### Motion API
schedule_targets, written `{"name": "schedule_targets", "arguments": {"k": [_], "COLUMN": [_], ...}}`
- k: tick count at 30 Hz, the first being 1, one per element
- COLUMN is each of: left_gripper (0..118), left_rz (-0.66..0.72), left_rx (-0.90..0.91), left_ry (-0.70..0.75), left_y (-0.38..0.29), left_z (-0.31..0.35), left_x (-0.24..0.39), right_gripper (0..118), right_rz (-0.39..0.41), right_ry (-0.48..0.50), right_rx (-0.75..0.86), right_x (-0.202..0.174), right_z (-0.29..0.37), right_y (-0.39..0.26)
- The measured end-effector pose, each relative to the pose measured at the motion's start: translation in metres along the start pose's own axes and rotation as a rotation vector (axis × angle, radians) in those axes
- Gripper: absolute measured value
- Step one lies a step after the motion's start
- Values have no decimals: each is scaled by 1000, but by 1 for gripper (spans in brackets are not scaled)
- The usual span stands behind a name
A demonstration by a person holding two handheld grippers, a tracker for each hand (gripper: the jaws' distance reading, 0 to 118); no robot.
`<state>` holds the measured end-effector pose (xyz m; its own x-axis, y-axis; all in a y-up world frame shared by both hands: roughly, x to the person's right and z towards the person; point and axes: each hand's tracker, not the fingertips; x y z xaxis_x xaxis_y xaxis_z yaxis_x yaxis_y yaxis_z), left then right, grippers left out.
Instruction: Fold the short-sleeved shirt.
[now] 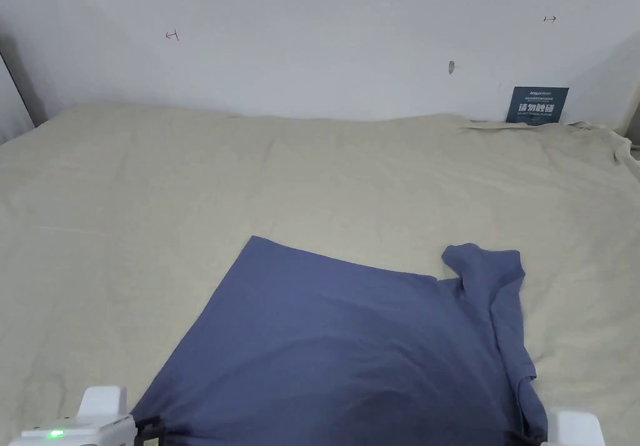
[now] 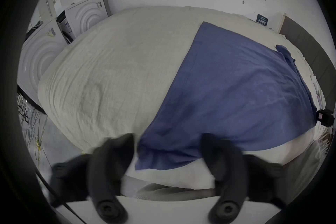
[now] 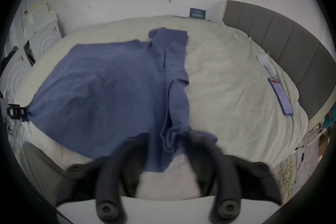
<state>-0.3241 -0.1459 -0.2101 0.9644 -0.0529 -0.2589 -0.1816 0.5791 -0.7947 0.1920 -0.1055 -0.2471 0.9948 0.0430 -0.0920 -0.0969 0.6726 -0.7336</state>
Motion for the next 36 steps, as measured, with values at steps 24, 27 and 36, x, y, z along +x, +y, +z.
{"name": "schedule_targets", "arguments": {"k": [24, 27, 36], "left_gripper": [0, 0, 0], "left_rz": [-9, -65, -150], "left_rx": [471, 458, 273], "left_ry": [-256, -228, -236], "left_y": [130, 152, 261], "left_z": [76, 58, -56], "left_x": [91, 105, 127], "right_gripper": [0, 0, 0], "right_rz": [21, 19, -14], "right_ry": [-41, -54, -74], "right_rx": [512, 518, 481], "right_x": [-1, 5, 22], "right_z": [77, 64, 11], "right_y": [88, 96, 128]}}
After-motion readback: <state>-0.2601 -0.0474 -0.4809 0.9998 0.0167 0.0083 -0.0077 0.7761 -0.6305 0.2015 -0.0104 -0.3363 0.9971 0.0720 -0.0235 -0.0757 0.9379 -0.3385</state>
